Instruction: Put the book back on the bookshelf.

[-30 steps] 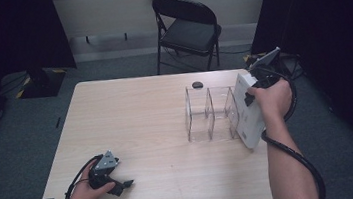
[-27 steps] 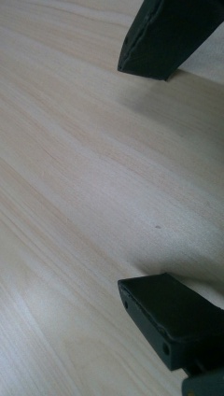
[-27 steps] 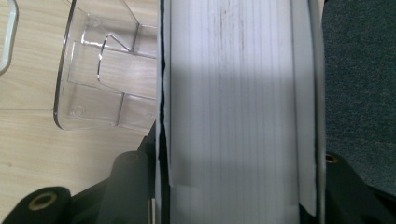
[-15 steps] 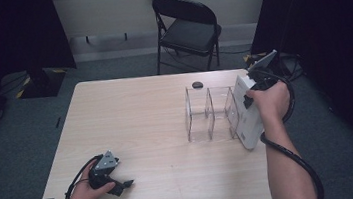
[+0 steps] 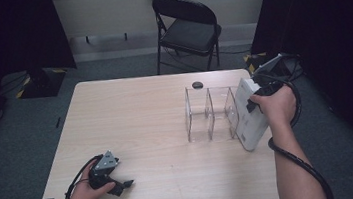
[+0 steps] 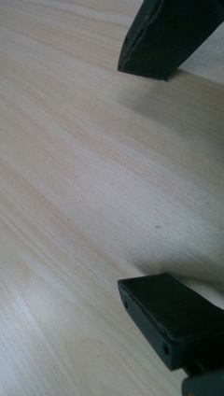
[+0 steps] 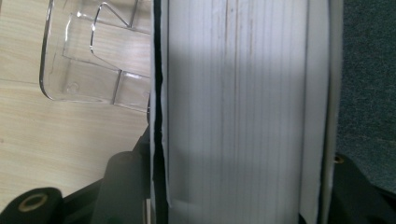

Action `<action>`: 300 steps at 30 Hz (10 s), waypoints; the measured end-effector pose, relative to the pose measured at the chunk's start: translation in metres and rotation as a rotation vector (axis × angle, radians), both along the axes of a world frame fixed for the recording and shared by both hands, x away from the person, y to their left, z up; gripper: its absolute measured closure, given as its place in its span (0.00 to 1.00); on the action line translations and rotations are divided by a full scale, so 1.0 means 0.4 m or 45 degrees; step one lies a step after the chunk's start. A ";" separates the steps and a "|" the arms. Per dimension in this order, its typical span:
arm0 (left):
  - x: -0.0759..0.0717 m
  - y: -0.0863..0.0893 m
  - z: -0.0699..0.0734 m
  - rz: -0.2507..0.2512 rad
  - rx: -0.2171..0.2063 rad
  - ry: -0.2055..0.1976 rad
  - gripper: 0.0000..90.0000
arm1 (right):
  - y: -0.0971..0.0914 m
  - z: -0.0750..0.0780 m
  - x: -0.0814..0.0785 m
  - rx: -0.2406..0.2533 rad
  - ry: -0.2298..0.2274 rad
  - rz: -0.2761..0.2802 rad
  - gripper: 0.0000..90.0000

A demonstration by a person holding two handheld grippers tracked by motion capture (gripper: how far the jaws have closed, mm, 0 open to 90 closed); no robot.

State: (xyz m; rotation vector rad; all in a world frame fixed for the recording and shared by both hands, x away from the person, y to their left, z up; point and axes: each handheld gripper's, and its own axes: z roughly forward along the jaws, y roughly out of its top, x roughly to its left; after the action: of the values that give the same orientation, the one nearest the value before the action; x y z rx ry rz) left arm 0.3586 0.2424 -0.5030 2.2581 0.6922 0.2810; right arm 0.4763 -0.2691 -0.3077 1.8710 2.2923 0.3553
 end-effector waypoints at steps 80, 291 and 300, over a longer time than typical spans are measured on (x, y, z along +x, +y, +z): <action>-0.001 0.001 0.003 0.002 0.020 -0.003 0.00 | 0.042 -0.008 0.068 -0.039 0.014 -0.119 0.56; -0.002 0.000 0.000 0.002 0.005 0.004 0.00 | 0.266 -0.303 -0.212 0.237 0.011 0.519 0.18; -0.002 0.000 0.000 0.001 0.007 0.003 0.00 | 0.294 -0.334 -0.217 0.266 0.011 0.545 0.18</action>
State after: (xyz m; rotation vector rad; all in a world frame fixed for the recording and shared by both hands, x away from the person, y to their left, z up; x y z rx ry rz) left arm 0.3578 0.2423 -0.5030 2.2639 0.6946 0.2807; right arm 0.3896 -0.1516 -0.4412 1.4411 2.7455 0.6635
